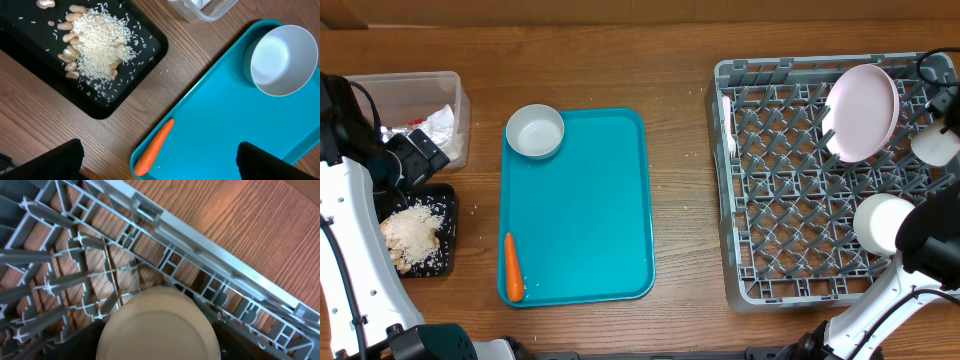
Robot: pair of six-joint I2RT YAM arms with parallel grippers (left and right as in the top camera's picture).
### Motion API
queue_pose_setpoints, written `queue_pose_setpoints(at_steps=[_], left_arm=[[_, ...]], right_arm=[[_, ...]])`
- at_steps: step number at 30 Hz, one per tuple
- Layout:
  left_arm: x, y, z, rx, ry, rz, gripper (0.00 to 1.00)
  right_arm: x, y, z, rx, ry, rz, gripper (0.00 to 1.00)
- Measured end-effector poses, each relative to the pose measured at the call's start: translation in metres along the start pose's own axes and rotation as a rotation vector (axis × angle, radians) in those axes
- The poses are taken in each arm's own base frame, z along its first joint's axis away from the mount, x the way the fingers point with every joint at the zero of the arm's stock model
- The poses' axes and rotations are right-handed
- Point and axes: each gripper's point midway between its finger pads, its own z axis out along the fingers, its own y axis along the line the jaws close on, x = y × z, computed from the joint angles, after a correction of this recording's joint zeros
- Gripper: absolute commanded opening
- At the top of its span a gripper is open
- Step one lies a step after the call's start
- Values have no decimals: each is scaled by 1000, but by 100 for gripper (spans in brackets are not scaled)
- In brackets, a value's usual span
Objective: Sort waste into correct bins and load items into the dishwasher rack
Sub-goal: 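Carry the cup right and place it in the rack, then move the right gripper back to the white bowl on the tray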
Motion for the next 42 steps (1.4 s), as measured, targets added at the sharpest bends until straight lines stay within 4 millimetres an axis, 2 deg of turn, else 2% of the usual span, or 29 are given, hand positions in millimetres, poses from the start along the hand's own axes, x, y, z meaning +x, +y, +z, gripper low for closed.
queue_pose_setpoints(at_steps=[2, 3, 4, 5, 9, 12, 18, 22, 27, 30, 33, 35, 38, 42], left_arm=[[0, 0, 0, 0, 0, 0, 100], [0, 0, 0, 0, 0, 0, 100], [0, 0, 0, 0, 0, 0, 100], [0, 0, 0, 0, 0, 0, 100], [0, 0, 0, 0, 0, 0, 100], [0, 0, 0, 0, 0, 0, 100], [0, 0, 0, 0, 0, 0, 100], [0, 0, 0, 0, 0, 0, 100], [0, 0, 0, 0, 0, 0, 100], [0, 0, 0, 0, 0, 0, 100], [0, 0, 0, 0, 0, 0, 100], [0, 0, 0, 0, 0, 0, 100], [0, 0, 0, 0, 0, 0, 100], [0, 0, 0, 0, 0, 0, 100]], right_arm=[[1, 0, 0, -4, 5, -1, 70], [1, 1, 0, -9, 7, -2, 81], [2, 2, 0, -15, 10, 7, 97], [2, 3, -1, -22, 12, 9, 100], [1, 6, -11, -54, 1, 7, 100], [-2, 6, -29, -87, -25, 15, 100], [-7, 9, -76, -198, -92, 32, 100], [-5, 17, -116, -321, -127, 35, 100], [8, 36, -188, -580, -167, 1, 100], [32, 55, -242, -766, -181, -86, 100], [75, 86, -300, -945, -179, -237, 100], [107, 106, -326, -1026, -154, -337, 100], [154, 138, -350, -1110, -101, -482, 100], [208, 179, -360, -1167, -30, -641, 100]])
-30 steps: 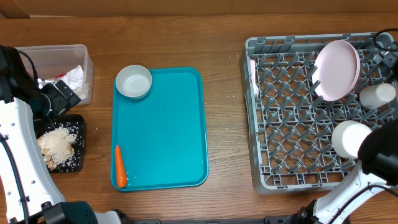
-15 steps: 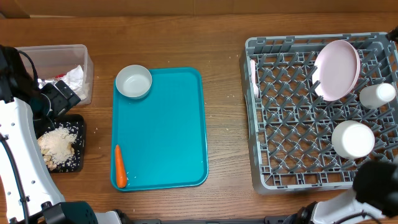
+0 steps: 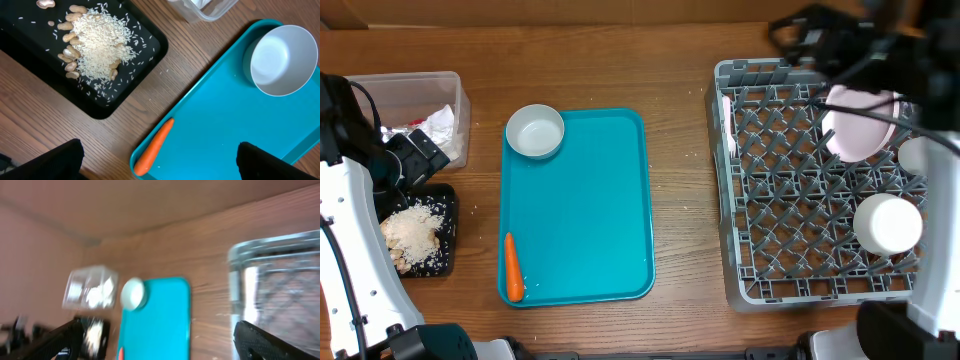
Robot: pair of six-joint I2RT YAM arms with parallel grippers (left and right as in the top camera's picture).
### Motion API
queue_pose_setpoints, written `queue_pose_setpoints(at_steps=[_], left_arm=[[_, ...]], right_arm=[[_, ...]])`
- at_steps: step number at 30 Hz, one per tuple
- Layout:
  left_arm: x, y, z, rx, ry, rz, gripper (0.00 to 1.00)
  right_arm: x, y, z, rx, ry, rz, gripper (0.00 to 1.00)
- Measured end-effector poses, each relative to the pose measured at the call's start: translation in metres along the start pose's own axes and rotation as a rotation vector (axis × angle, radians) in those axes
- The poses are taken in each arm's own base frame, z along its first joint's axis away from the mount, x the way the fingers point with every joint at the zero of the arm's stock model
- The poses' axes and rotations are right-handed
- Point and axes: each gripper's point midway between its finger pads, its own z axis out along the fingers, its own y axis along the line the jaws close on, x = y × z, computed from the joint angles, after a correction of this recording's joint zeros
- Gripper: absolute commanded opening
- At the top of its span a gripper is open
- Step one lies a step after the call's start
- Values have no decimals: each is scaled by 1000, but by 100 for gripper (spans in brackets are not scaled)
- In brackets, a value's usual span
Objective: Sort waste into correct bins and load items into the dishwasher rack
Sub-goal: 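Move the right gripper back to the white bowl on the tray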
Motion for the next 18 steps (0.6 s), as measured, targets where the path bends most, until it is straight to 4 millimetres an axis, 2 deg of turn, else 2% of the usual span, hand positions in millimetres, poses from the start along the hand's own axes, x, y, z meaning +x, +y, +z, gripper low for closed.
queue_pose_setpoints(at_steps=[4, 10, 14, 18], left_arm=[[0, 0, 0, 0, 0, 0, 100], [0, 0, 0, 0, 0, 0, 100], [0, 0, 0, 0, 0, 0, 100], [0, 0, 0, 0, 0, 0, 100]], right_arm=[[25, 26, 51, -45, 119, -58, 100], [74, 51, 134, -74, 307, -115, 100], [103, 71, 184, -97, 363, -183, 100], [123, 96, 227, -150, 361, -251, 100]])
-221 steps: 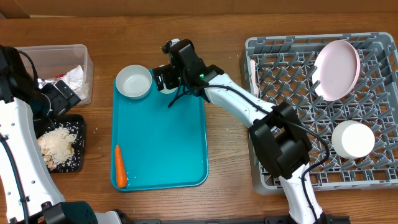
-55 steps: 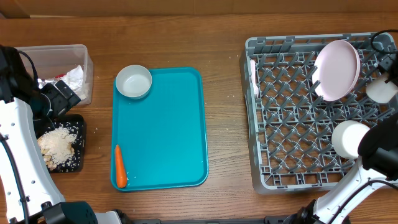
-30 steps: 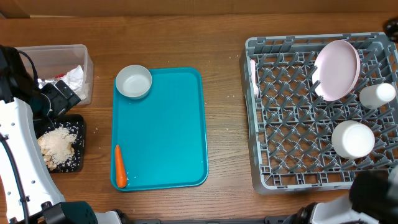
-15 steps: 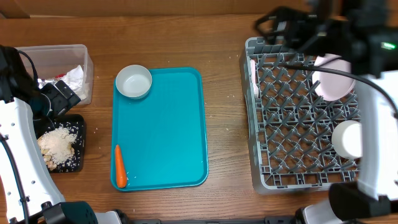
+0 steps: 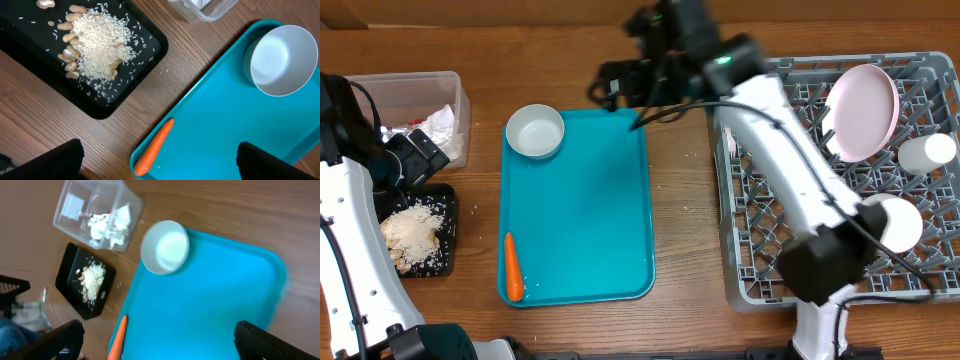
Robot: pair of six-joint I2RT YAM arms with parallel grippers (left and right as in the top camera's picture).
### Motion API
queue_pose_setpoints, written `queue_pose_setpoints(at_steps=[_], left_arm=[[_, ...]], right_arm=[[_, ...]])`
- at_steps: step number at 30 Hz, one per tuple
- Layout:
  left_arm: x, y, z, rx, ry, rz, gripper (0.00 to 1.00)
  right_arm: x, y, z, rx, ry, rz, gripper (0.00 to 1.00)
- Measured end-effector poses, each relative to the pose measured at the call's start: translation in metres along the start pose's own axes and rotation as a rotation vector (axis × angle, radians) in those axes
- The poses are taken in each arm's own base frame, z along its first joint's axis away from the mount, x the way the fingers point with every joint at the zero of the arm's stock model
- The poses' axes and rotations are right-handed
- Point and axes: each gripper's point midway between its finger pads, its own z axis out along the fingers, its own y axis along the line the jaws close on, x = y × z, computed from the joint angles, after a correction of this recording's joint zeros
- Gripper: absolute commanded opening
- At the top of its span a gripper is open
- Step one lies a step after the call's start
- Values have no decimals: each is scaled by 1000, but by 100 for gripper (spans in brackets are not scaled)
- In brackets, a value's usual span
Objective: Sort waste into correct bins and load items into the dishwasher rack
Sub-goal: 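Move the right gripper back to the white bowl on the tray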
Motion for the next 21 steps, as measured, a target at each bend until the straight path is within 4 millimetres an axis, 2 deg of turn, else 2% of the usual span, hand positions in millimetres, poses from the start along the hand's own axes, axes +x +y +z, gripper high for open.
queue_pose_setpoints(at_steps=[2, 5, 9, 14, 17, 21], left_arm=[[0, 0, 0, 0, 0, 0, 100], [0, 0, 0, 0, 0, 0, 100], [0, 0, 0, 0, 0, 0, 100], [0, 0, 0, 0, 0, 0, 100], [0, 0, 0, 0, 0, 0, 100], [0, 0, 0, 0, 0, 0, 100]], right_arm=[[1, 7, 26, -12, 1, -28, 100], [7, 8, 67, 0, 9, -23, 100], [21, -5, 122, 24, 39, -7, 100], [49, -28, 184, 66, 86, 5, 100], [65, -38, 206, 116, 103, 8, 100], [66, -38, 213, 159, 75, -5, 97]])
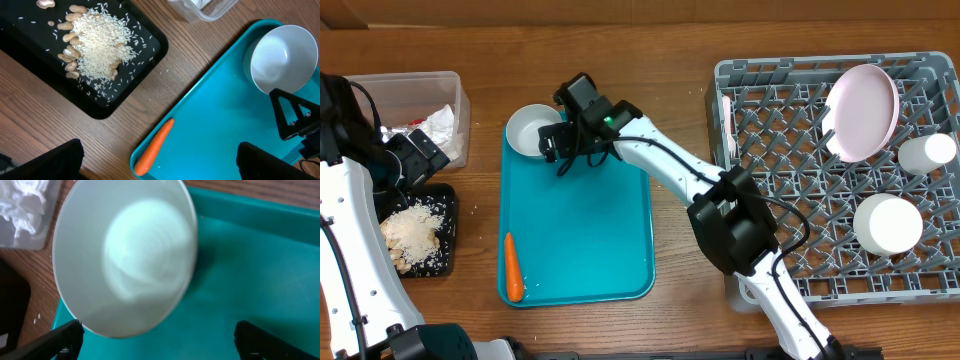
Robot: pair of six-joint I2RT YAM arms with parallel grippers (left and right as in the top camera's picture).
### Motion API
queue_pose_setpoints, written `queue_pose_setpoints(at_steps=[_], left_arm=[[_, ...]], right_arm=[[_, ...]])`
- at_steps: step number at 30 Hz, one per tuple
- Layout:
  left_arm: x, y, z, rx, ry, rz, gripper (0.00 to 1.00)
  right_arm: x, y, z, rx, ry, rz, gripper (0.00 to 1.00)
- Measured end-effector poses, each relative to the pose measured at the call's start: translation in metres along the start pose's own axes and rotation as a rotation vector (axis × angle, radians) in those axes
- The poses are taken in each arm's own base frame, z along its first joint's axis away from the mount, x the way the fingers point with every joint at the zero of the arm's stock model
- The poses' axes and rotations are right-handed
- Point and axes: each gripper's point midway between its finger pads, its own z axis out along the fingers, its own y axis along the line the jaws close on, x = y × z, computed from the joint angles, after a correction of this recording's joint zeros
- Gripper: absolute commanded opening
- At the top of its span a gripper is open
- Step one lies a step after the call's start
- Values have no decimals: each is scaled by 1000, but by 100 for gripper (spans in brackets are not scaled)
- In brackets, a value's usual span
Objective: Sort waste into correct bins and load items into the dishwasher rack
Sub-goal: 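Move the right gripper back to the white bowl on the tray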
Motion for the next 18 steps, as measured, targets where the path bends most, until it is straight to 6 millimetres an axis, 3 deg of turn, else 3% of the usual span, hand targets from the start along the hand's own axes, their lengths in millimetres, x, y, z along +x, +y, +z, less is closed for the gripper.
queue_pose_setpoints(at_steps=[3, 10, 18], left_arm=[[0, 0, 0, 0, 0, 0, 100], [0, 0, 0, 0, 0, 0, 100], [0, 0, 0, 0, 0, 0, 100]], right_arm=[[-3, 3, 1, 23, -29, 2, 82], [-8, -1, 2, 55, -59, 31, 75], [-4, -17, 14, 110, -64, 70, 50]])
